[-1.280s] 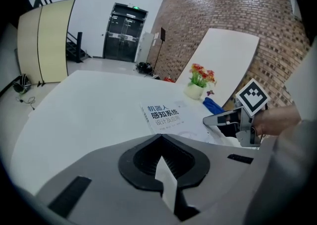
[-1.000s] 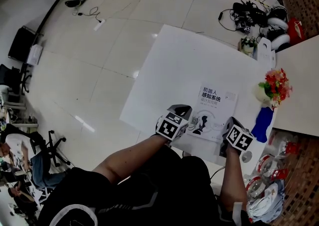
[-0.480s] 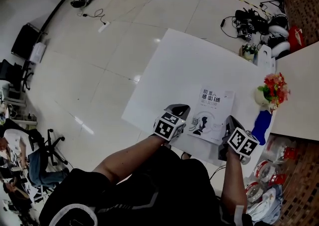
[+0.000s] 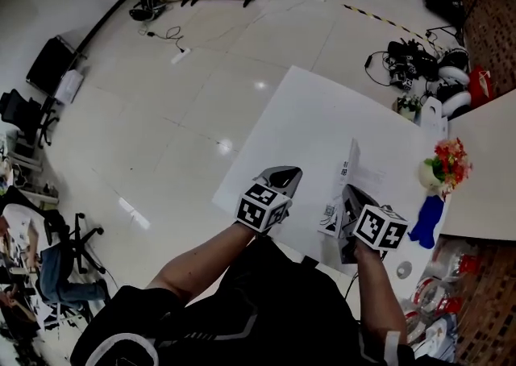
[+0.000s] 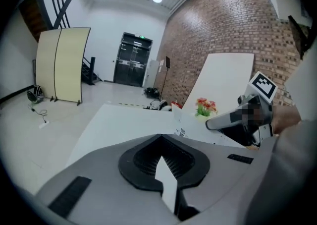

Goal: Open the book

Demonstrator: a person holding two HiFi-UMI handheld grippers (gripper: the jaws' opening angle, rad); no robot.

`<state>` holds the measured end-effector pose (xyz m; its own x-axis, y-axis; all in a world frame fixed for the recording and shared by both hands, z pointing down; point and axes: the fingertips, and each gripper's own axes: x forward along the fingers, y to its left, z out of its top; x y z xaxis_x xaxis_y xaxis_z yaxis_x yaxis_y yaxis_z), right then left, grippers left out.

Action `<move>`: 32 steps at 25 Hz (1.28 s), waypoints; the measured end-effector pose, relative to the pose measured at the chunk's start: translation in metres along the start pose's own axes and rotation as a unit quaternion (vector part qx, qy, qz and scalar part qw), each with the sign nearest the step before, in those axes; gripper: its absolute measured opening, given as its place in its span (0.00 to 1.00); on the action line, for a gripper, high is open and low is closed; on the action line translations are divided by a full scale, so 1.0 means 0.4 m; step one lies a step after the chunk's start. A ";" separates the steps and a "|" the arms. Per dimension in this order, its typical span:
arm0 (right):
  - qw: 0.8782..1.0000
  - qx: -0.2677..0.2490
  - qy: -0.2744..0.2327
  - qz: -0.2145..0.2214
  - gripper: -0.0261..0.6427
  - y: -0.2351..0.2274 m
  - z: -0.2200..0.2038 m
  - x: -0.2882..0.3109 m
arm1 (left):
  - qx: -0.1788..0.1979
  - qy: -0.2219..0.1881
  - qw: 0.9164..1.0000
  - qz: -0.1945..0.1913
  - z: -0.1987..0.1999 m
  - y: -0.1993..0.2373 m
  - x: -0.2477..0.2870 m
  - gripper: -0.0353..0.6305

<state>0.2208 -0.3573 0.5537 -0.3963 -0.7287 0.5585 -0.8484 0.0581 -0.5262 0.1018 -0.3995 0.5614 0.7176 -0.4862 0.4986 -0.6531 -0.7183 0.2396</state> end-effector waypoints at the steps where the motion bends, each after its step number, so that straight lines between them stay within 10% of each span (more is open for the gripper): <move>1: 1.000 -0.002 0.006 0.000 0.04 0.027 -0.006 0.023 | -0.001 -0.006 1.000 0.000 0.005 0.026 -0.016 0.05; 18: 0.982 -0.058 0.160 -0.082 0.04 0.176 -0.264 0.486 | -0.023 -0.013 0.999 -0.025 -0.047 0.338 -0.186 0.05; 32: 0.987 -0.095 0.121 -0.053 0.05 0.225 -0.226 0.474 | -0.031 -0.021 0.999 -0.033 -0.014 0.349 -0.144 0.05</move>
<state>0.0376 -0.4286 0.6701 -0.3538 -0.5543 0.7534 -0.9312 0.1337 -0.3390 -0.0322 -0.4691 0.5710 0.7683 -0.4608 0.4442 -0.6171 -0.7175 0.3230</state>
